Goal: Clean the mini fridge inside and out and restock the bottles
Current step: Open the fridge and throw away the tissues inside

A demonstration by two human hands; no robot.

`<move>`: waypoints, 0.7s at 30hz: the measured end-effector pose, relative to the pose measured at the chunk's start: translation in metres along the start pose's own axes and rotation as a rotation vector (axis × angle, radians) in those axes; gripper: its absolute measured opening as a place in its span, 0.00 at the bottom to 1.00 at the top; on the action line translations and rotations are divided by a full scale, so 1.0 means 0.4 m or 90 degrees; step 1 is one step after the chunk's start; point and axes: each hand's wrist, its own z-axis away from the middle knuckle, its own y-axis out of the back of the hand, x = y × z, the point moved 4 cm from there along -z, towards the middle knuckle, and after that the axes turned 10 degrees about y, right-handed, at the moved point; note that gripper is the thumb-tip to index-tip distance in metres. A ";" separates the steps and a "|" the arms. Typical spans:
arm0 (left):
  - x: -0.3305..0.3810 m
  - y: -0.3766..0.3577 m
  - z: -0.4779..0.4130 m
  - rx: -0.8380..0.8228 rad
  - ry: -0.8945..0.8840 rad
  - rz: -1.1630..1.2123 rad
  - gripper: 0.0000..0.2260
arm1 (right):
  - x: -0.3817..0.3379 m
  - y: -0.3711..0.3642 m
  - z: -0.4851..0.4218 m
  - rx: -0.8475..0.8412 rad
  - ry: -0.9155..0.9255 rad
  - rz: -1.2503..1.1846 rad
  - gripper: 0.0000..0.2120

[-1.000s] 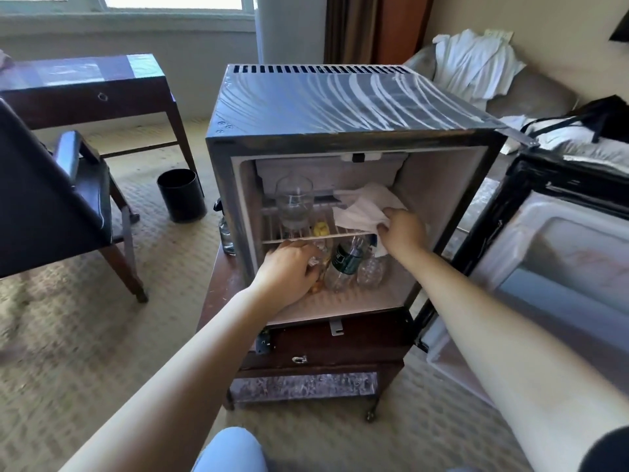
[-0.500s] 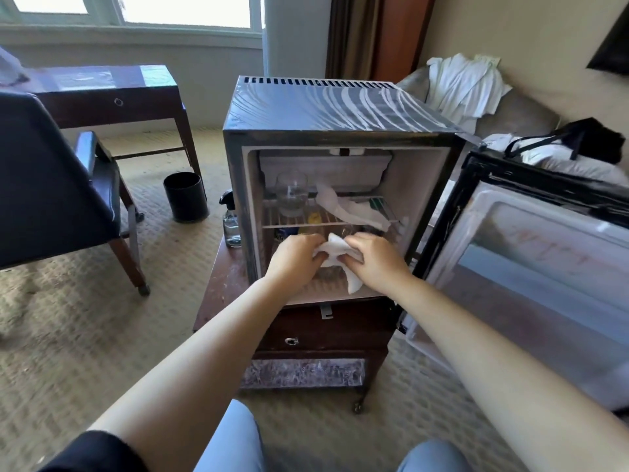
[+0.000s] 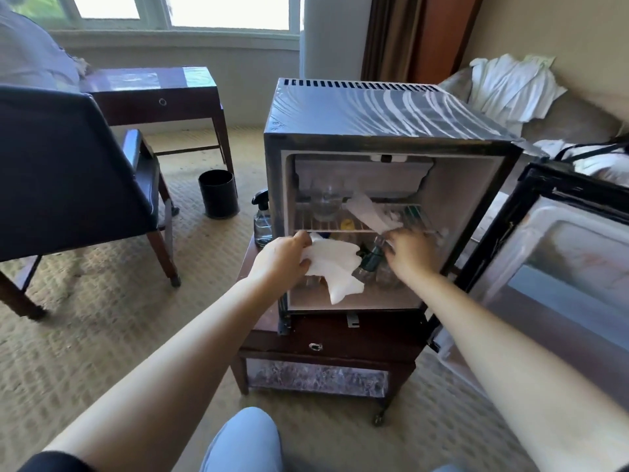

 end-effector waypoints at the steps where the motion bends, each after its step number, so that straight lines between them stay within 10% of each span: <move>1: -0.004 -0.014 -0.006 -0.010 -0.002 0.006 0.18 | -0.022 -0.002 0.009 0.034 0.050 -0.024 0.12; 21: -0.312 0.280 0.151 -0.163 0.312 -0.022 0.11 | -0.519 0.128 0.063 -0.214 0.060 -0.311 0.09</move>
